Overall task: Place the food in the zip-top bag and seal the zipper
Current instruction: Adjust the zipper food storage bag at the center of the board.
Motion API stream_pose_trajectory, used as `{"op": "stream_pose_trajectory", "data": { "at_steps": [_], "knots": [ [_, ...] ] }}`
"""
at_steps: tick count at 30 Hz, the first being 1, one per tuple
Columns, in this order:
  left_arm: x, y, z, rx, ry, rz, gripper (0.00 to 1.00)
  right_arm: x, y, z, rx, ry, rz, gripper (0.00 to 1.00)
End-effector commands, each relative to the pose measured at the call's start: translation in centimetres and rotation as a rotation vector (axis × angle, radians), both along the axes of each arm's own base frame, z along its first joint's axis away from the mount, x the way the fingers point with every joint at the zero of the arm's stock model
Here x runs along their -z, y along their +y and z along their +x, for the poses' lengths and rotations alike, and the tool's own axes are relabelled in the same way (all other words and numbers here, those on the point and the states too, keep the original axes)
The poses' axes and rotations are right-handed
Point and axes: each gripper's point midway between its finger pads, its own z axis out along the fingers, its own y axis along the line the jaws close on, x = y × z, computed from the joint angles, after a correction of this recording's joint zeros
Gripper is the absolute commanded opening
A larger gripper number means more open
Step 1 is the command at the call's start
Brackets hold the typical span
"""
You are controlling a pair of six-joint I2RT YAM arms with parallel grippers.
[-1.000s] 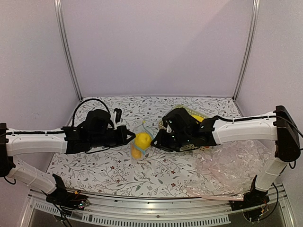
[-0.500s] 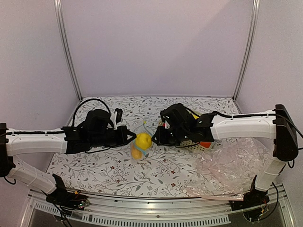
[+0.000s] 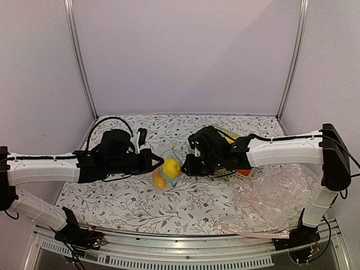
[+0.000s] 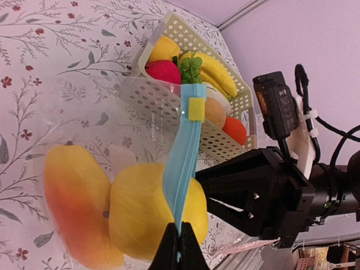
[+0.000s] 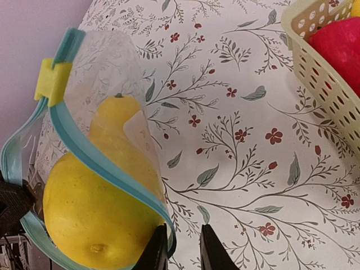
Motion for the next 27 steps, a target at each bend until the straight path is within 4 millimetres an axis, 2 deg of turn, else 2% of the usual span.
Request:
{"op": "stream_pose_trajectory", "data": {
  "at_steps": [1,5,10,15,18,20,23,26,27],
  "knots": [
    [-1.2,-0.2,0.3,0.015,-0.034,-0.045,0.00,0.8,0.6,0.3,-0.029,0.029,0.044,0.19],
    [-1.5,-0.4,0.2,0.027,-0.040,-0.055,0.00,0.9,0.9,0.5,-0.038,0.054,0.097,0.14],
    [-1.3,-0.3,0.0,0.030,-0.036,-0.053,0.00,0.3,1.8,0.2,-0.077,0.058,0.175,0.00],
    [0.1,0.9,0.2,-0.006,-0.024,0.017,0.01,-0.9,1.2,0.1,-0.075,0.042,0.171,0.00],
    [1.4,1.7,-0.1,0.000,-0.011,0.110,0.17,-1.0,0.4,-0.6,-0.082,0.077,0.107,0.00],
    [1.8,1.9,-0.4,0.024,-0.014,0.157,0.37,-0.5,-0.2,-0.9,-0.087,0.104,0.063,0.00],
    [1.1,1.9,-0.6,0.067,-0.051,0.195,0.70,-0.1,-0.7,-1.8,-0.109,0.139,0.030,0.00],
    [-0.1,0.9,-1.1,0.139,-0.094,0.192,0.89,0.0,-1.1,-2.3,-0.121,0.156,0.007,0.00],
    [-0.2,0.6,-1.3,0.166,-0.101,0.197,0.92,-0.2,-1.1,-2.4,-0.126,0.159,0.006,0.00]
  ]
}}
